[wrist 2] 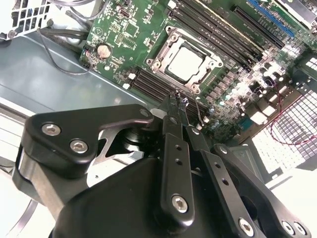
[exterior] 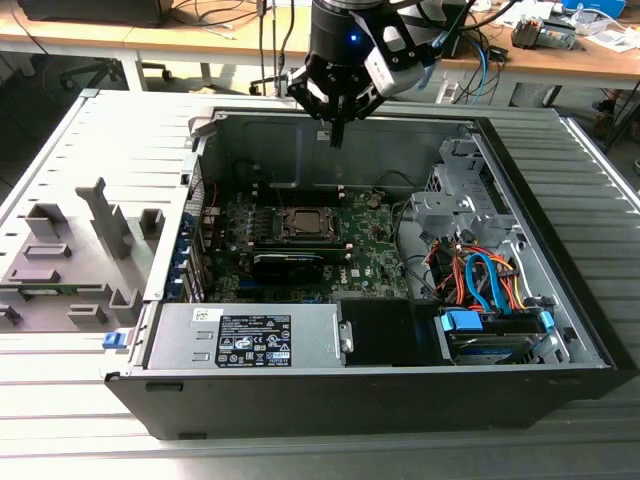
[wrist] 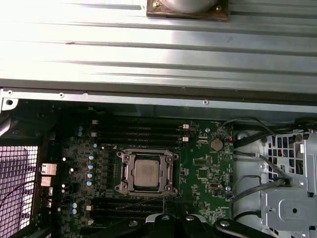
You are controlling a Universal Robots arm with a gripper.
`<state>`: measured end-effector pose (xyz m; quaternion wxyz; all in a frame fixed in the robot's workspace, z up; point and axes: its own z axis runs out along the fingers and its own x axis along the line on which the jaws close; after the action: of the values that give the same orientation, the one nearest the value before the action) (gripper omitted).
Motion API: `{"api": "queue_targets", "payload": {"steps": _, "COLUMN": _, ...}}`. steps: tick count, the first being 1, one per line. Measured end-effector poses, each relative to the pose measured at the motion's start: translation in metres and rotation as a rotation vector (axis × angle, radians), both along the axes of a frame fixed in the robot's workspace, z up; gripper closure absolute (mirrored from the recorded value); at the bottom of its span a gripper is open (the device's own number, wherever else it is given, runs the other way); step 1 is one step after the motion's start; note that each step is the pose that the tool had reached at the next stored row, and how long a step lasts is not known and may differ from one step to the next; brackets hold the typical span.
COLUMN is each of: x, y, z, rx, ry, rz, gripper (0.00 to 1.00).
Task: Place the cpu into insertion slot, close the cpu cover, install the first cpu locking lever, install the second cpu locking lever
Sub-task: 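Install the first cpu locking lever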
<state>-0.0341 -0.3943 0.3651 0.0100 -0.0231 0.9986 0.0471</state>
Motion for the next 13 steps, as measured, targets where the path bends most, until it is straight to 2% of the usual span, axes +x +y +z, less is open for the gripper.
{"api": "queue_targets", "payload": {"steps": 13, "x": 0.0000, "y": 0.0000, "z": 0.0036, "rx": 0.0107, "ry": 0.0000, "rz": 0.000, "gripper": 0.89}}
